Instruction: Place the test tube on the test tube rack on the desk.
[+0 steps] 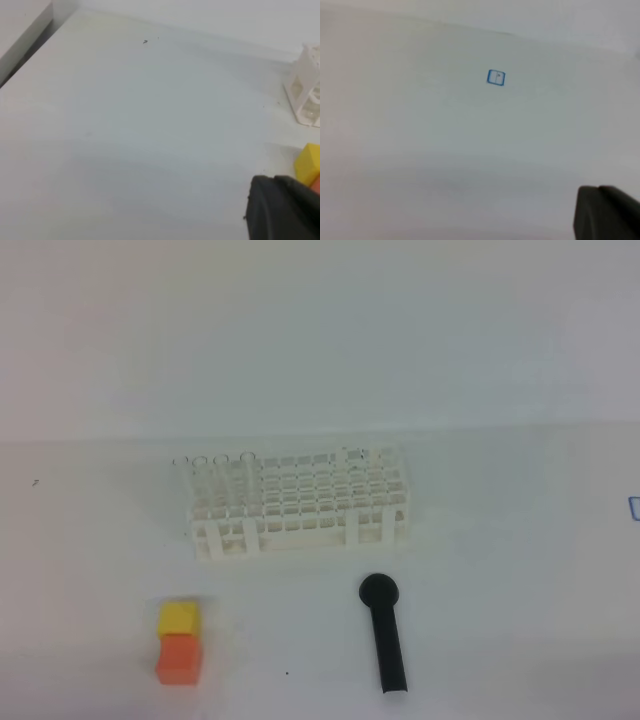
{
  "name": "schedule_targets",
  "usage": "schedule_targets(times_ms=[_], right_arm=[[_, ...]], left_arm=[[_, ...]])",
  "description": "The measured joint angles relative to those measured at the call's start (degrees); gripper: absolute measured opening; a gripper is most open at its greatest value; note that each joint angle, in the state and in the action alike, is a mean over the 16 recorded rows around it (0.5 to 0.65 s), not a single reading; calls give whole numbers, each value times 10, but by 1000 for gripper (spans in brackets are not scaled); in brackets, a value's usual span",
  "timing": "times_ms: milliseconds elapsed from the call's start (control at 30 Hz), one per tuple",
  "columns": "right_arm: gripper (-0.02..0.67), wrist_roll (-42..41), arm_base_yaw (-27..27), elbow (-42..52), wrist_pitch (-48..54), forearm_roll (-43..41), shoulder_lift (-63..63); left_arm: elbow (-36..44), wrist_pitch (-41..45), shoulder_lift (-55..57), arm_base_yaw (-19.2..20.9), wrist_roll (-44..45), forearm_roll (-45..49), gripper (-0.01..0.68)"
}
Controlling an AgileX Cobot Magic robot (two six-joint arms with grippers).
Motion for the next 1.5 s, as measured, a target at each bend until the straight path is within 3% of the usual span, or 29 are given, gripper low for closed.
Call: schedule_targets(times_ms=[1500], right_arm=[[-1, 13, 22, -1, 30, -2, -1]], left_arm=[[-4, 0, -1, 0, 0, 0, -1]])
